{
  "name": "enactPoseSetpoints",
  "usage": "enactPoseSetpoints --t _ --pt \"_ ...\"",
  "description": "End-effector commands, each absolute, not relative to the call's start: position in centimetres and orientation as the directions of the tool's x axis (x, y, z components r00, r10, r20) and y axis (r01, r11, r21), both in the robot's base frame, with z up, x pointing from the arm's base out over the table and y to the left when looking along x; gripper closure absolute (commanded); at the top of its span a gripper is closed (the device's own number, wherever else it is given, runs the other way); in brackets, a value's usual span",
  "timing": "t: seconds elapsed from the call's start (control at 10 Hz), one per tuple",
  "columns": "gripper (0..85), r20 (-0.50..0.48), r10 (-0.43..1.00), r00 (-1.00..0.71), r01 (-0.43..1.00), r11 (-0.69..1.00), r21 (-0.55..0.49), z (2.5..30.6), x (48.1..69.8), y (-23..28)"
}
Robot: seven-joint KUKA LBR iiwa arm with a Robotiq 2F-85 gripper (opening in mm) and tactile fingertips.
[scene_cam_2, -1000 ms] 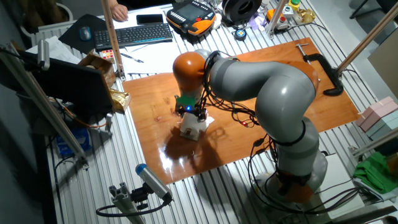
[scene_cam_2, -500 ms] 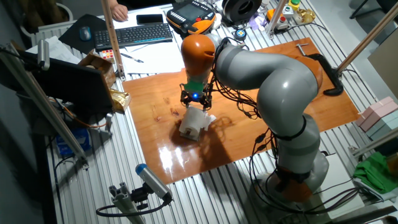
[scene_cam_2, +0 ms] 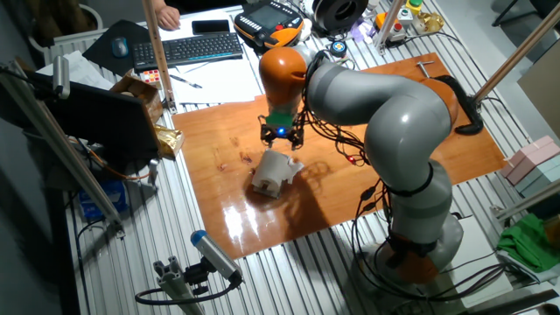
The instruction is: Put the toilet paper on its holder
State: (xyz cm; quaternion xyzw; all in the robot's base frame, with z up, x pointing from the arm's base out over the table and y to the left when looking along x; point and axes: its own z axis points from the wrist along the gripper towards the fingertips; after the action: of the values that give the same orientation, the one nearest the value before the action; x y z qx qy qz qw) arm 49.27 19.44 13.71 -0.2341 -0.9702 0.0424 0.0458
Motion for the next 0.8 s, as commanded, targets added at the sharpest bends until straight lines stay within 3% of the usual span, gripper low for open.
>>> enactPoseSetpoints --t 0.0,0.7 --pt "17.3 0.071 0.441 -0.895 0.433 0.896 -0.101 13.6 49.5 18.6" --pt "22.3 0.059 0.379 -0.923 0.374 0.923 -0.089 14.0 52.4 15.9"
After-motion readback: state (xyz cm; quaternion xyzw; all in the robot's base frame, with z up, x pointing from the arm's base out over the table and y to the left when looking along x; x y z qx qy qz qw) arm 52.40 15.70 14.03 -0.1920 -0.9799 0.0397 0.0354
